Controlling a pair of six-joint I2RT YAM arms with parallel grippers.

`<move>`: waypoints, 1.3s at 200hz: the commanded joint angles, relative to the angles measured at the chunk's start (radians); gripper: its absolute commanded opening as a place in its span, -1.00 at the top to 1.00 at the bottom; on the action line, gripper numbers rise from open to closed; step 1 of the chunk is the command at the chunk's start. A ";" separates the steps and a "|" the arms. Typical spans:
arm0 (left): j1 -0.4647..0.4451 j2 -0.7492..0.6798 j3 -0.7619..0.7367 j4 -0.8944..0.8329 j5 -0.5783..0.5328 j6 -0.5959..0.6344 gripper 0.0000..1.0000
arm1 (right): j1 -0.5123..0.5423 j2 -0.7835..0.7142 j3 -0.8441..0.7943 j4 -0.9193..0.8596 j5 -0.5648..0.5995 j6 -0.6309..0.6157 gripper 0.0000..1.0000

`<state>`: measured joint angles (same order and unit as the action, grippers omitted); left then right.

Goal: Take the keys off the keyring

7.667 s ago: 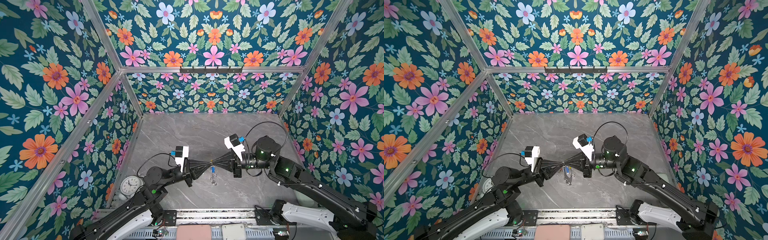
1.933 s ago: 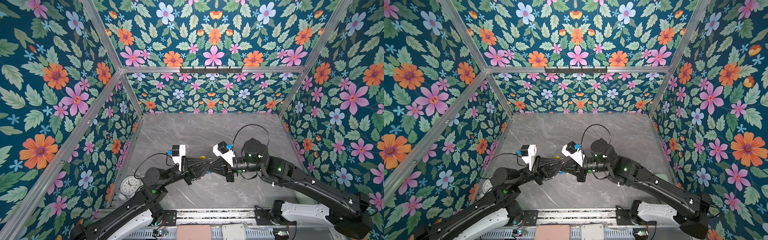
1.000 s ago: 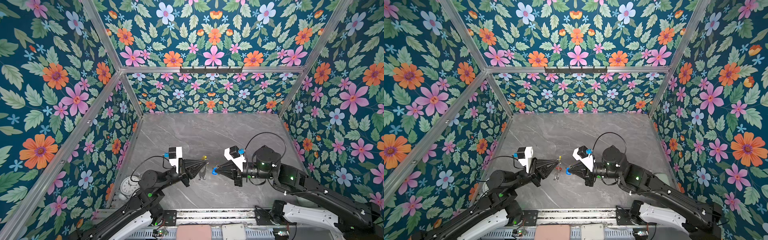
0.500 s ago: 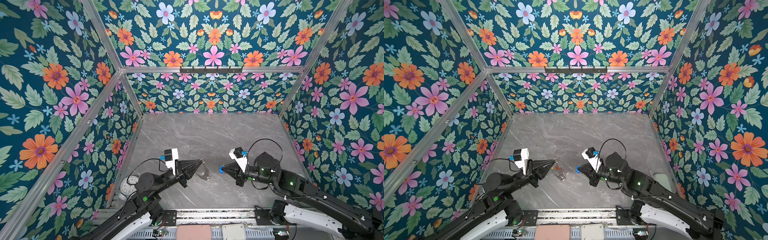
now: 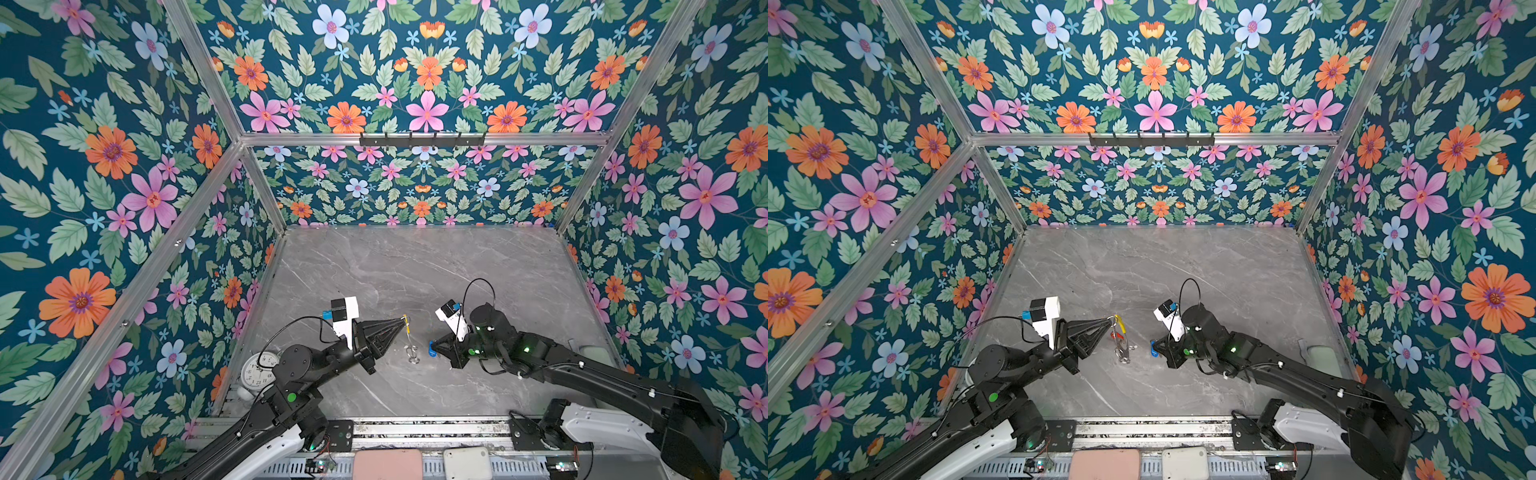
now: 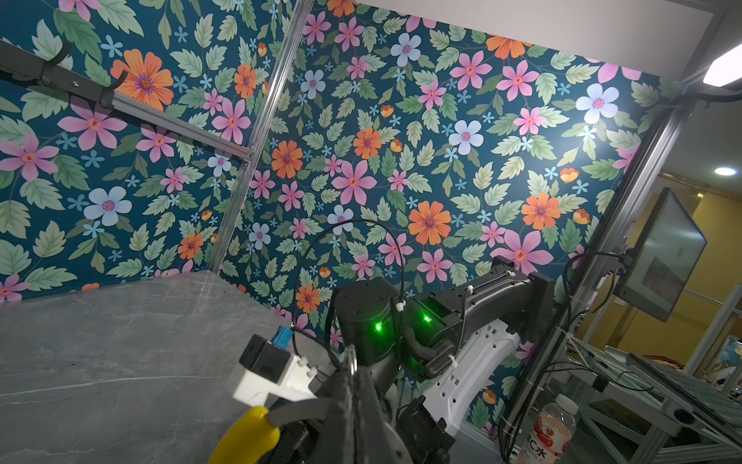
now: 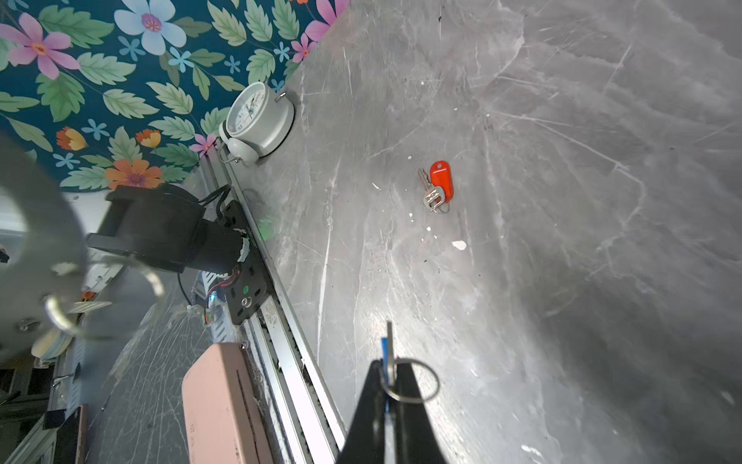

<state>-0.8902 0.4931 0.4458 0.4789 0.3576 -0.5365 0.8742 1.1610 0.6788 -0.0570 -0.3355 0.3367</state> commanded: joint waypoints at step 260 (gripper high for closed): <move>0.001 0.000 -0.017 0.064 -0.001 -0.014 1.00 | -0.027 0.418 0.082 0.148 0.127 0.069 -0.22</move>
<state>-0.8902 0.4911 0.4213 0.5083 0.3580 -0.5507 0.8471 1.6310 0.7723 0.0589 -0.2607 0.3985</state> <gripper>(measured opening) 0.052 0.553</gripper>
